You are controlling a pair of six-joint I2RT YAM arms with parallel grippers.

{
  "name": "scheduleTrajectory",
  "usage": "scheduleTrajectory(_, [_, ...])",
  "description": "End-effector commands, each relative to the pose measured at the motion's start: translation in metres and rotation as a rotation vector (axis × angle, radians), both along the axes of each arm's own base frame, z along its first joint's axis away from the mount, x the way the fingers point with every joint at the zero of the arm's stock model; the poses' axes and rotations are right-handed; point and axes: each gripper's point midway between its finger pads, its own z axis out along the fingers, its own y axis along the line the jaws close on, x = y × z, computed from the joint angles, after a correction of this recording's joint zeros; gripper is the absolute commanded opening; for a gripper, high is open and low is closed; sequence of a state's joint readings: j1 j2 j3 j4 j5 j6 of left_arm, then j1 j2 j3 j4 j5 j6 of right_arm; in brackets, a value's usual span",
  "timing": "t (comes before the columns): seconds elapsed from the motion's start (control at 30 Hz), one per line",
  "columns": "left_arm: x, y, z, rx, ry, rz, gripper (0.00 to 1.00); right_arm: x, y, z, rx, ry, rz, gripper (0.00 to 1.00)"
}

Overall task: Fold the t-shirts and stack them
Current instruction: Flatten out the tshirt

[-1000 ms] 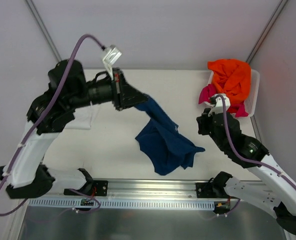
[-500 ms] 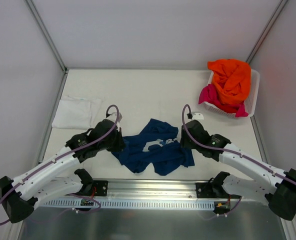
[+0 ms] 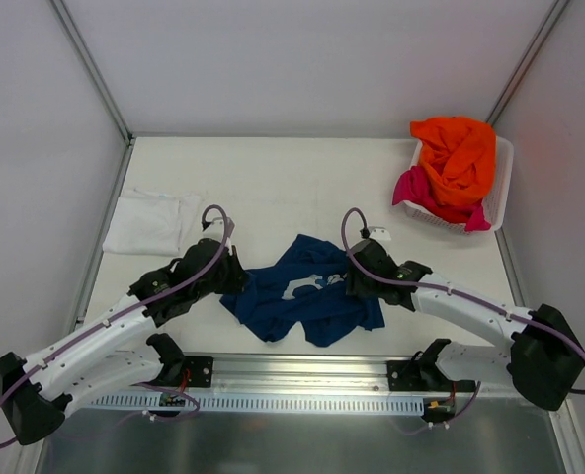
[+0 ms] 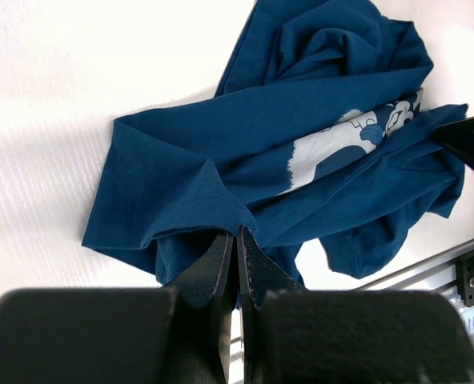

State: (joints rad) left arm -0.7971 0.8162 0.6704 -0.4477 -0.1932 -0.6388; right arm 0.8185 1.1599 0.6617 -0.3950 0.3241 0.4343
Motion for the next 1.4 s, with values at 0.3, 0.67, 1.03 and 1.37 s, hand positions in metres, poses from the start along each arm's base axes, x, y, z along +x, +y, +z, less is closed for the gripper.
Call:
scheduleTrajectory(0.3, [0.001,0.005,0.008,-0.041,-0.058,0.016,0.0,0.007,0.0,-0.006,-0.051,-0.004,-0.058,0.53])
scheduleTrajectory(0.67, [-0.008,0.007,0.007,-0.08,-0.064,0.004,0.0,0.026,0.003,-0.024,-0.15,-0.013,-0.062,0.14])
scheduleTrajectory(1.03, [-0.013,0.009,0.003,-0.089,-0.057,-0.002,0.0,0.054,-0.018,0.108,-0.273,-0.254,-0.05,0.01])
scheduleTrajectory(1.37, [0.004,0.017,0.041,-0.061,-0.182,0.025,0.0,0.031,-0.079,0.267,-0.21,-0.537,-0.097,0.01])
